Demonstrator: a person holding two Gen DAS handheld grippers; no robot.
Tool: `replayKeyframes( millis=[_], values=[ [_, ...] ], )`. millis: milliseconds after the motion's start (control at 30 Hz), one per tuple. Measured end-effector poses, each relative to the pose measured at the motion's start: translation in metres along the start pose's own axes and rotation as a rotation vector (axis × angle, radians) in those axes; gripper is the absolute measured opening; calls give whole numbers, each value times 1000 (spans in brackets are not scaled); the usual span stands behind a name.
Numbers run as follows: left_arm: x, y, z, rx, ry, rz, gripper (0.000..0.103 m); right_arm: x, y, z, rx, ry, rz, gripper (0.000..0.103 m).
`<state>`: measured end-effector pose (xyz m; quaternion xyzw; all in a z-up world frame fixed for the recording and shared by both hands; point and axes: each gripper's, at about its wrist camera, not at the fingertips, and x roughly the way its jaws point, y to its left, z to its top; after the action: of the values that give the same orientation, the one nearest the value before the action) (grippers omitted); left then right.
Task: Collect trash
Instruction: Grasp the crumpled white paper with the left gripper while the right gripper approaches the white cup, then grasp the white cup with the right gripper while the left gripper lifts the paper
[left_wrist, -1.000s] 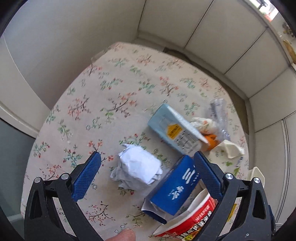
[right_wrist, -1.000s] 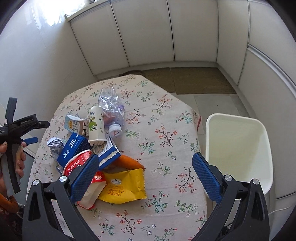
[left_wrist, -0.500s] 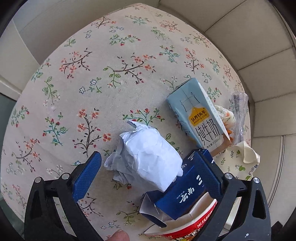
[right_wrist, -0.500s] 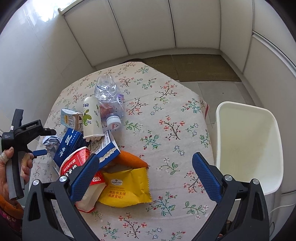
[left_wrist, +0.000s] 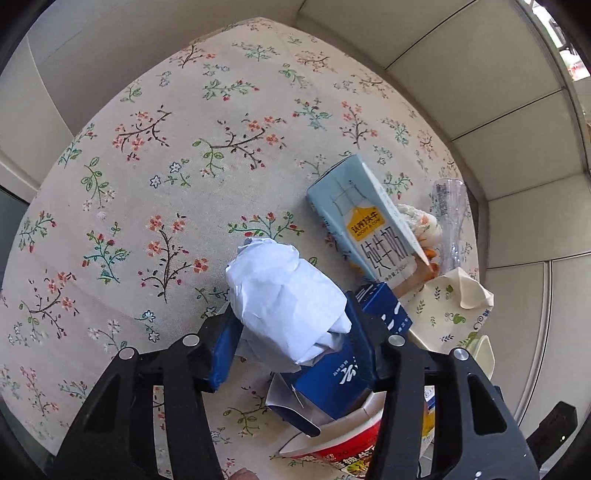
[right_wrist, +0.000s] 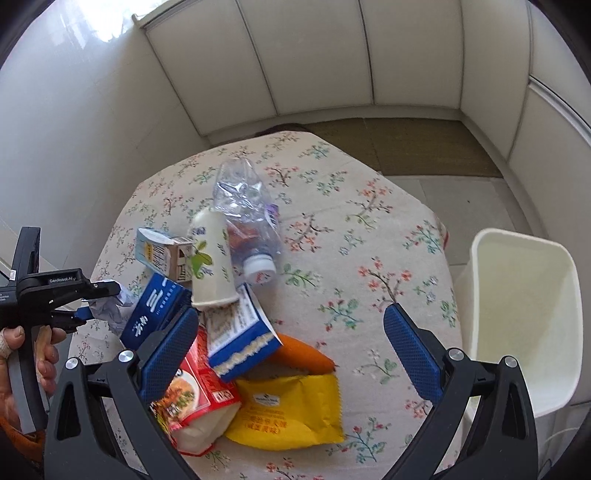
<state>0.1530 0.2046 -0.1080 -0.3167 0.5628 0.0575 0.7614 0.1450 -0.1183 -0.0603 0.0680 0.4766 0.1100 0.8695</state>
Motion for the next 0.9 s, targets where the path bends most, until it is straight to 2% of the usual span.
replayKeyframes(
  millis=[100, 267, 533, 733, 833, 900],
  values=[
    [-18, -8, -4, 44, -43, -19, 50, 12, 19, 11, -27, -8, 41, 97],
    [-38, -23, -11, 147, -120, 18, 50, 42, 39, 23, -14, 29, 92, 97],
    [-33, -18, -7, 152, -102, 24, 51, 75, 29, 41, 98, 80, 183, 97],
    [-28, -18, -8, 157, -96, 14, 51, 86, 28, 53, 70, 98, 186, 95],
    [-27, -19, -8, 158, -88, 14, 51, 99, 36, 55, 17, 152, 201, 79],
    [-27, -18, -7, 156, -90, 14, 51, 103, 41, 53, -26, 173, 178, 58]
  ],
)
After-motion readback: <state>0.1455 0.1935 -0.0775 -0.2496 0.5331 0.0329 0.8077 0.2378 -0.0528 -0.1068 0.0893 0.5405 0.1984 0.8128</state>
